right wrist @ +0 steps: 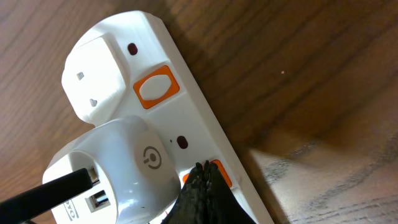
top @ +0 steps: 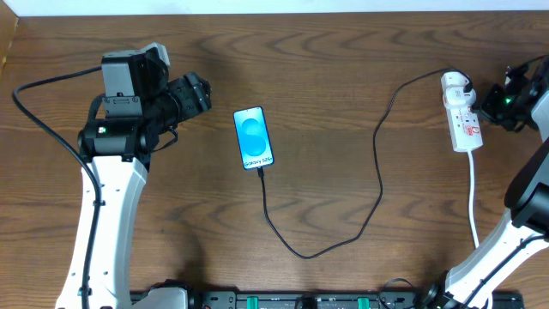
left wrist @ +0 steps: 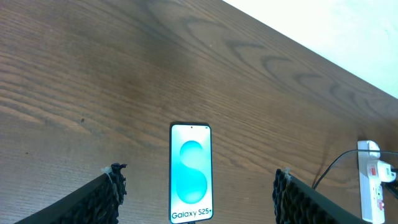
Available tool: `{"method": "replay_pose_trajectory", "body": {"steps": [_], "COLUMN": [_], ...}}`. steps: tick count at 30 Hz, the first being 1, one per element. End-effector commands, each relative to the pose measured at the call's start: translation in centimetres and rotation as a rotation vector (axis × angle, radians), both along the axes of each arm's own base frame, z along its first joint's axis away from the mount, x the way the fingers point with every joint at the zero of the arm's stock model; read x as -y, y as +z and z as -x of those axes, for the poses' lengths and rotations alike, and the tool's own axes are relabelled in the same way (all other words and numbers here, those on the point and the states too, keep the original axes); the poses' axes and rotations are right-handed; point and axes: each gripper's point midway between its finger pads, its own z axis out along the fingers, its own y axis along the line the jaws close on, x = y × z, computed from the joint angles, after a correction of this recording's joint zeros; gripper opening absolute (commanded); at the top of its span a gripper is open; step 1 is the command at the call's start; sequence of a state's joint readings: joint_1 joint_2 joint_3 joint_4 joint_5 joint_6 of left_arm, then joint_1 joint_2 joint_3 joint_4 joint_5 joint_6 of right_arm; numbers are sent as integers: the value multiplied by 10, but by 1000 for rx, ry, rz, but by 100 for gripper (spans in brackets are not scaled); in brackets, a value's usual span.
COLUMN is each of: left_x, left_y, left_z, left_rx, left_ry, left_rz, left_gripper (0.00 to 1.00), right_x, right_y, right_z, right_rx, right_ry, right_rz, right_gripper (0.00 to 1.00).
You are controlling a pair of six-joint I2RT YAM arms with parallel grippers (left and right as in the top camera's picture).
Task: Plug charger to phone and switch on socket
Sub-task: 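Press the orange switch down with the right gripper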
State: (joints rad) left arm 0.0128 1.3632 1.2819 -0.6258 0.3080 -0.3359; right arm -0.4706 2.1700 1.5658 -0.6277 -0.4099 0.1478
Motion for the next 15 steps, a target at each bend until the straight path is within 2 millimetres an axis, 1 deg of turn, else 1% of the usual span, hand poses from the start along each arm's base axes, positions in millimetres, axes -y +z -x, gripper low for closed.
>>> {"method": "replay_pose_trajectory", "body": {"steps": [1,15], "left_x": [-2,-2], "left_y": [12,12], "left_z": [-2,-2], "left_rx": [32,32], "left_ry": [1,1], "left_rz": [-12,-12], "left_gripper": [77,77], "right_x": [-42,-44], "right_y": [-34,-36], "right_z": [16,20], "right_rx": [-103,-124], "right_ry": [98,125], "right_rz": [-49,-20], "right_gripper": [1,1]}}
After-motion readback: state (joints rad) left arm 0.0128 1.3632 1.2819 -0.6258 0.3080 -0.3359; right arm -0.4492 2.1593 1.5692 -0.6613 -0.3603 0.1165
